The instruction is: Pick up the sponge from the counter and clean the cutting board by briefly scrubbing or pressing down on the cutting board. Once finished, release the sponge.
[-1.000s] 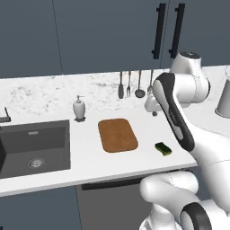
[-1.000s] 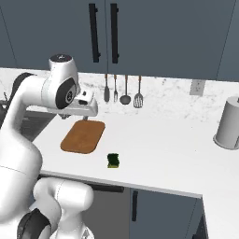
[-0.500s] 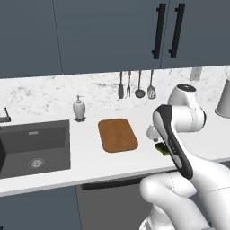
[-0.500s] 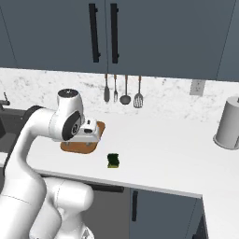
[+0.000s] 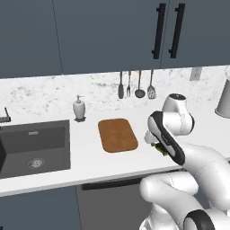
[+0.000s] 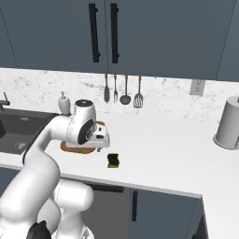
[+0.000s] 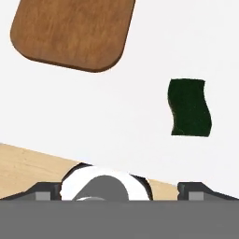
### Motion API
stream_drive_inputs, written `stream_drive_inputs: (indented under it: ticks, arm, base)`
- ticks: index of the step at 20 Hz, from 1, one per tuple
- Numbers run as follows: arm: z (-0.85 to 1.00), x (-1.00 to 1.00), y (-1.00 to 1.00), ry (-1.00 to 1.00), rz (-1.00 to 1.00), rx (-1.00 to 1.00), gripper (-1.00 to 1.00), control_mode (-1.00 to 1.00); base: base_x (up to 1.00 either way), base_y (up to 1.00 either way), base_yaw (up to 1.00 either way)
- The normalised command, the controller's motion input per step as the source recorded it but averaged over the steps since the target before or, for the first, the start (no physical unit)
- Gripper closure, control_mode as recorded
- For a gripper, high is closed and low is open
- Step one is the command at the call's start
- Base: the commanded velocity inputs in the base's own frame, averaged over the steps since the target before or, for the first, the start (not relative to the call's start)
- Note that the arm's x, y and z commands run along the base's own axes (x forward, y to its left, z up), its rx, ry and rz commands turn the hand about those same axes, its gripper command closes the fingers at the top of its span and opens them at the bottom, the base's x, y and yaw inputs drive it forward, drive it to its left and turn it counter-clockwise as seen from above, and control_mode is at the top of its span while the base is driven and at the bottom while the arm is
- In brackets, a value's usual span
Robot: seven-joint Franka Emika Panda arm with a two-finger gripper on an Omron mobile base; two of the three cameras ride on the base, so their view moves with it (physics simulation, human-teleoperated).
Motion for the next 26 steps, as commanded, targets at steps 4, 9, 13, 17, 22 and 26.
stream_drive_inputs:
  ticks: [4,9,13,17,22,26]
  arm:
    - [-0.32,0.32,-0.64,0.01,0.0,0.0,-1.0,-1.0]
    - [-0.52,0.27,-0.54,-0.03,0.0,0.0,-1.0,-1.0]
    - [-0.6,0.37,-0.11,0.0,0.0,-0.02,-1.0,-1.0]
    - [-0.56,0.44,0.0,0.0,0.0,-0.03,-1.0,-1.0]
    - [-0.48,0.2,-0.26,-0.01,0.0,0.0,-1.0,-1.0]
    - [-0.38,0.18,-0.07,0.0,0.0,0.0,-1.0,-1.0]
  base:
    - [0.0,0.0,0.0]
    - [0.0,0.0,0.0]
    - [0.0,0.0,0.0]
    - [0.0,0.0,0.0]
    - [0.0,0.0,0.0]
    - [0.0,0.0,0.0]
